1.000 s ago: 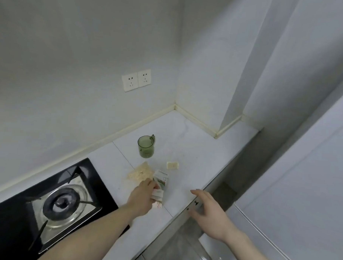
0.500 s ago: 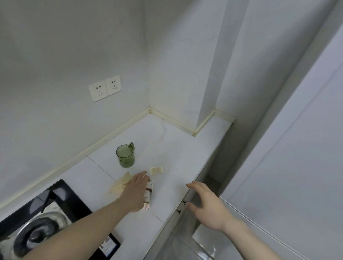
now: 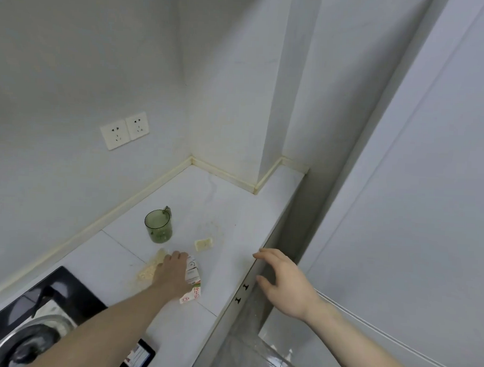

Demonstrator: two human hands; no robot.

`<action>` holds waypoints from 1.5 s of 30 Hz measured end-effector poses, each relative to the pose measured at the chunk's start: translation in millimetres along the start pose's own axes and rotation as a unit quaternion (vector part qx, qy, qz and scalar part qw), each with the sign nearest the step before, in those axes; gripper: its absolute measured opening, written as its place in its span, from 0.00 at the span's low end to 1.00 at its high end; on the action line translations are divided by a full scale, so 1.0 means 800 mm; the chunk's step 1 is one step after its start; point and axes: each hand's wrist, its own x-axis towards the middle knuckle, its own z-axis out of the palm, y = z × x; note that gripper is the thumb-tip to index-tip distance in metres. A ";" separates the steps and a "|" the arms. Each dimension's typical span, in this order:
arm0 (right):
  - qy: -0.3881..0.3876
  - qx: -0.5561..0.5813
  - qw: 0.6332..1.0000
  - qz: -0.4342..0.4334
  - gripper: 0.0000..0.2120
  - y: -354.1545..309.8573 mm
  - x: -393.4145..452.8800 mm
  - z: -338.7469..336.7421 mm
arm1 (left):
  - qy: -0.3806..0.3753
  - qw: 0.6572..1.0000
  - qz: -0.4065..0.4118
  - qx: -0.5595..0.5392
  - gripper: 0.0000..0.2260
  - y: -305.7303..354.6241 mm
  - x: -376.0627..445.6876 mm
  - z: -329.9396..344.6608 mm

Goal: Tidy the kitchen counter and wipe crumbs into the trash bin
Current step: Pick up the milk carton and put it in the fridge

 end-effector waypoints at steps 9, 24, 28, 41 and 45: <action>-0.015 -0.388 0.921 -0.023 0.26 -0.012 0.024 -0.109 | -0.053 0.997 0.049 0.028 0.50 0.009 0.012 -0.008; -0.080 -0.635 0.759 0.122 0.16 -0.016 0.060 -0.162 | 0.034 0.989 0.145 -0.018 0.36 0.019 -0.012 -0.081; -0.071 -0.641 0.756 0.108 0.13 -0.011 0.058 -0.159 | 0.107 0.975 0.189 -0.052 0.30 0.028 -0.039 -0.109; -0.067 -0.574 0.816 -0.019 0.09 -0.080 -0.061 -0.102 | 0.153 0.956 0.208 -0.141 0.23 0.062 -0.163 -0.132; -0.093 -0.513 0.853 -0.018 0.10 -0.111 -0.119 -0.077 | 0.150 0.956 0.190 -0.164 0.22 0.069 -0.207 -0.126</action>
